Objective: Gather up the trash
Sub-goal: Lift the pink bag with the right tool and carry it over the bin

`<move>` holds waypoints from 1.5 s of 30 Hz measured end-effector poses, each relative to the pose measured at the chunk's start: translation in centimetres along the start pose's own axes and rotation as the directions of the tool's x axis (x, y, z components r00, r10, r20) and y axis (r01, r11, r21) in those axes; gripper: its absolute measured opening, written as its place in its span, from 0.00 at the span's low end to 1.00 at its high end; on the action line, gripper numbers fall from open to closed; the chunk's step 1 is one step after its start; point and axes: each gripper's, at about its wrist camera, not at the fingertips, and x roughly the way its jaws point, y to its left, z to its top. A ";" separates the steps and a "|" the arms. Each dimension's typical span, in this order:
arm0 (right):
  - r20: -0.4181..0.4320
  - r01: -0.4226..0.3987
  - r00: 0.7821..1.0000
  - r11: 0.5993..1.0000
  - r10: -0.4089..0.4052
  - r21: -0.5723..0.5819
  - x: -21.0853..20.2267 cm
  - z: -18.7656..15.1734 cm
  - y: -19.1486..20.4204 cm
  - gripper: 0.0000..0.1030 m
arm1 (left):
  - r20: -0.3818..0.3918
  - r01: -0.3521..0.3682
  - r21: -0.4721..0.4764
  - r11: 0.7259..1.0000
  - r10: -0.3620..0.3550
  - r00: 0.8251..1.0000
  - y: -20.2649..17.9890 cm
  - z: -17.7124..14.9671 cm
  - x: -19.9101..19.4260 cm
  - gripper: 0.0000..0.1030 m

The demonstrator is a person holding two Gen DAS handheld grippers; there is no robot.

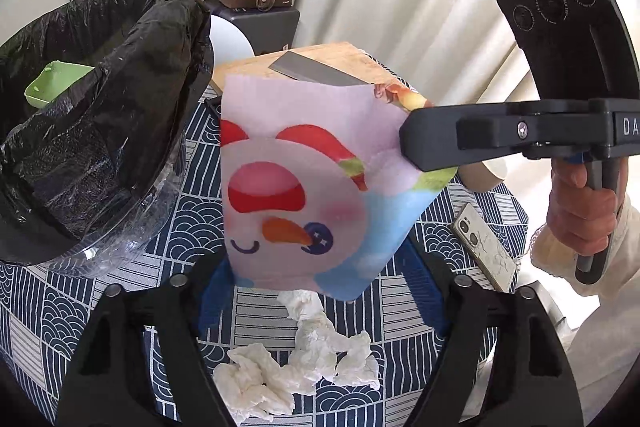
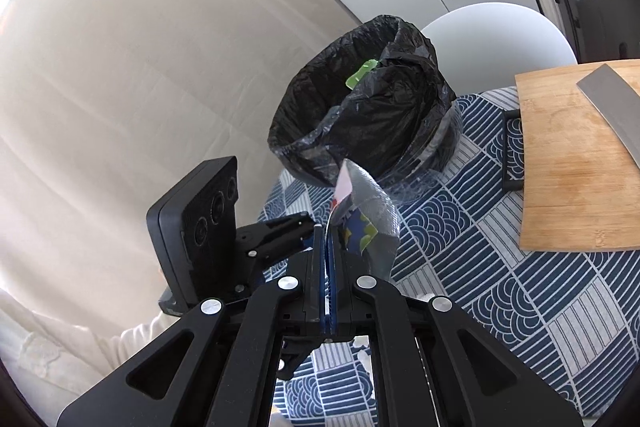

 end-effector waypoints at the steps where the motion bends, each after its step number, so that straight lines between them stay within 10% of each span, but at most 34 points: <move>1: 0.003 -0.007 1.000 1.000 0.007 0.003 -0.1 -0.1 0.1 0.01 | 0.004 0.001 -0.008 1.000 -0.001 1.000 0.1 0.0 -0.2 0.65; 29: -0.014 -0.070 0.998 0.968 0.068 -0.241 -1.0 -1.6 9.2 0.02 | 0.104 -0.157 -0.030 0.987 0.160 0.982 -2.5 -2.5 -9.5 0.62; 45: 0.061 -0.087 0.992 0.945 0.111 -0.317 -1.7 3.3 12.8 0.01 | 0.163 -0.252 0.046 0.967 0.242 0.957 -1.5 2.2 -14.7 0.62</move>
